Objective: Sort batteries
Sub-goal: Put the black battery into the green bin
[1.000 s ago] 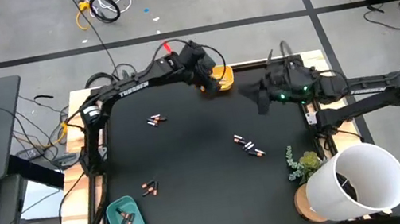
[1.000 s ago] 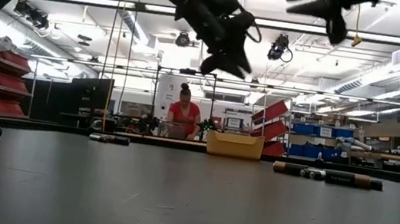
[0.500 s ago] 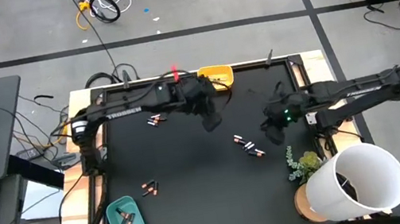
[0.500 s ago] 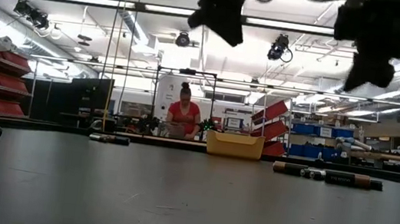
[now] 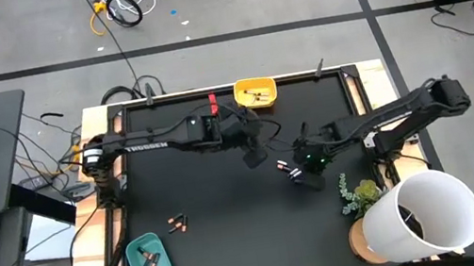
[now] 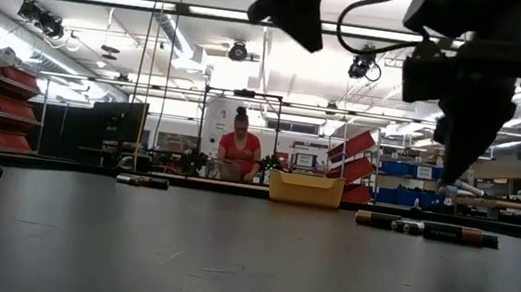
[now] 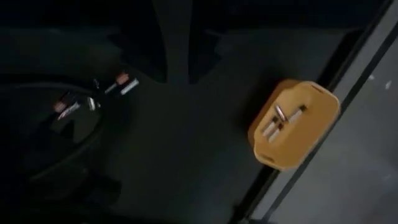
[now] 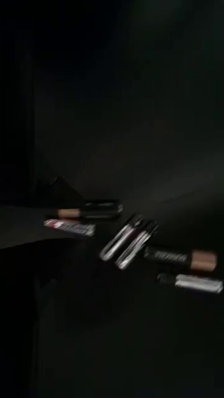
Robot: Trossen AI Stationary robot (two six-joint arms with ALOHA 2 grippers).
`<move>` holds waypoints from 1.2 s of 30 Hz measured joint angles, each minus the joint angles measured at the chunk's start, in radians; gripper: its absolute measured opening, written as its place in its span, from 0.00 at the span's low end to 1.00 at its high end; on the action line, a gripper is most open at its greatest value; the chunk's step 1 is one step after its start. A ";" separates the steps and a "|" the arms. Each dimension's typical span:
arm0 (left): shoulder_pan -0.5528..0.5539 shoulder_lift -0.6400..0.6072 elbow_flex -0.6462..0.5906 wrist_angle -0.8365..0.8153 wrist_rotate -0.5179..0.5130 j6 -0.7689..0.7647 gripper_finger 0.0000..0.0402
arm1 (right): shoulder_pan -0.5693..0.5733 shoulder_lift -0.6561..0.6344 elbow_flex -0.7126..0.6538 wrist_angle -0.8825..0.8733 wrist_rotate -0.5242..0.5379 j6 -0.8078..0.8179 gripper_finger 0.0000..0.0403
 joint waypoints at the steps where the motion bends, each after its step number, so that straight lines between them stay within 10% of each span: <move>1: -0.005 0.000 -0.016 0.007 0.003 -0.010 0.19 | 0.001 0.011 0.000 0.018 0.000 0.005 0.20; 19: -0.072 -0.466 -0.710 0.387 0.043 -0.383 0.14 | 0.182 -0.003 -0.161 0.309 0.164 -0.026 0.23; 36: -0.087 -0.615 -0.855 0.376 -0.013 -0.487 0.14 | 0.135 0.102 -0.141 0.376 0.161 -0.074 0.30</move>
